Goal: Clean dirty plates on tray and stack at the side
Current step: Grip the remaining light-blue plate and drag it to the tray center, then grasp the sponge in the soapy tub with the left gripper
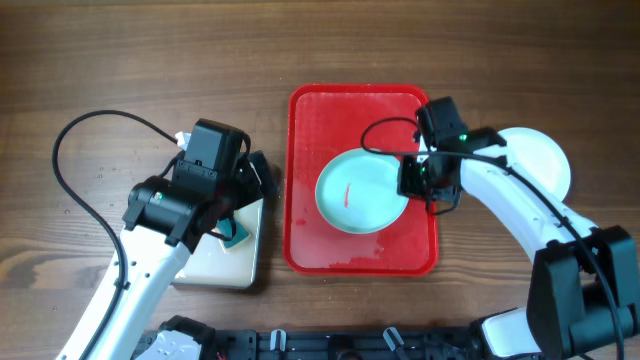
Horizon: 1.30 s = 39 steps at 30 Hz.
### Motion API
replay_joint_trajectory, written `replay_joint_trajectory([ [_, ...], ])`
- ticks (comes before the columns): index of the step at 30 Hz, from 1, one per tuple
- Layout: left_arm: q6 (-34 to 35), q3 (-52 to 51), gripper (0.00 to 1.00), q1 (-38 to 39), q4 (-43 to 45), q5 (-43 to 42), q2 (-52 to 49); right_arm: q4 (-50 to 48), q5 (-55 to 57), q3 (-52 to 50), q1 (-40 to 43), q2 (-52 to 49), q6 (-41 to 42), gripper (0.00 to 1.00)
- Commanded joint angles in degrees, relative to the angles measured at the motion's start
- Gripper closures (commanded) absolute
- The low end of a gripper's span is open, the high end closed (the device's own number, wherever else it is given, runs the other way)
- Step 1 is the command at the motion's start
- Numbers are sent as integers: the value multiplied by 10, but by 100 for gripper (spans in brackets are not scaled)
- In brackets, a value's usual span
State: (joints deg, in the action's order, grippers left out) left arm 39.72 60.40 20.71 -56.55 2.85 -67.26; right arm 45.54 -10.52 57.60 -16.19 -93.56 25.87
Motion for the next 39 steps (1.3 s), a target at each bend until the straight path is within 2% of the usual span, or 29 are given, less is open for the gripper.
replay_joint_trajectory([
  [1,-1,8,0,-4,2,-5,2,-34,-22,-24,2,-1,-30,96],
  [2,-1,8,0,-4,2,-5,2,-32,-4,-23,2,1,-34,90],
  [3,-1,8,0,-4,2,-5,2,-27,10,-23,2,7,-35,76],
  [4,-1,8,0,-4,2,-5,2,-22,17,-23,2,21,-47,69],
  [8,-1,8,0,-4,2,-5,2,13,1,-8,2,121,-114,61],
  [13,-2,8,0,-4,17,-13,2,23,0,-6,2,262,-123,54],
  [17,-5,8,0,-4,6,0,1,40,0,-6,2,284,-123,52],
  [18,17,5,0,-4,-9,36,-2,42,0,-7,2,282,-123,50],
  [20,120,-3,0,-4,-62,110,-19,42,0,-7,2,275,-121,50],
  [22,186,-29,1,-4,-90,140,-47,42,0,-7,2,264,-117,50],
  [24,224,-64,10,-6,-80,139,-76,43,0,-7,2,255,-117,50],
  [27,227,-110,5,-19,-19,103,-124,45,0,-7,2,245,-117,50],
  [29,179,-130,15,-28,35,54,-160,45,0,-7,2,239,-117,50],
  [30,168,-135,25,-35,50,38,-174,45,0,-7,2,237,-117,50],
  [33,123,-140,72,-64,92,27,-217,49,0,-7,2,236,-118,50],
  [35,95,-140,96,-79,108,14,-220,48,0,-7,2,236,-117,50],
  [38,19,-124,96,-95,105,-23,-213,49,0,-7,2,236,-117,50],
  [39,-9,-113,89,-99,97,-41,-208,49,0,-7,2,236,-117,50],
])
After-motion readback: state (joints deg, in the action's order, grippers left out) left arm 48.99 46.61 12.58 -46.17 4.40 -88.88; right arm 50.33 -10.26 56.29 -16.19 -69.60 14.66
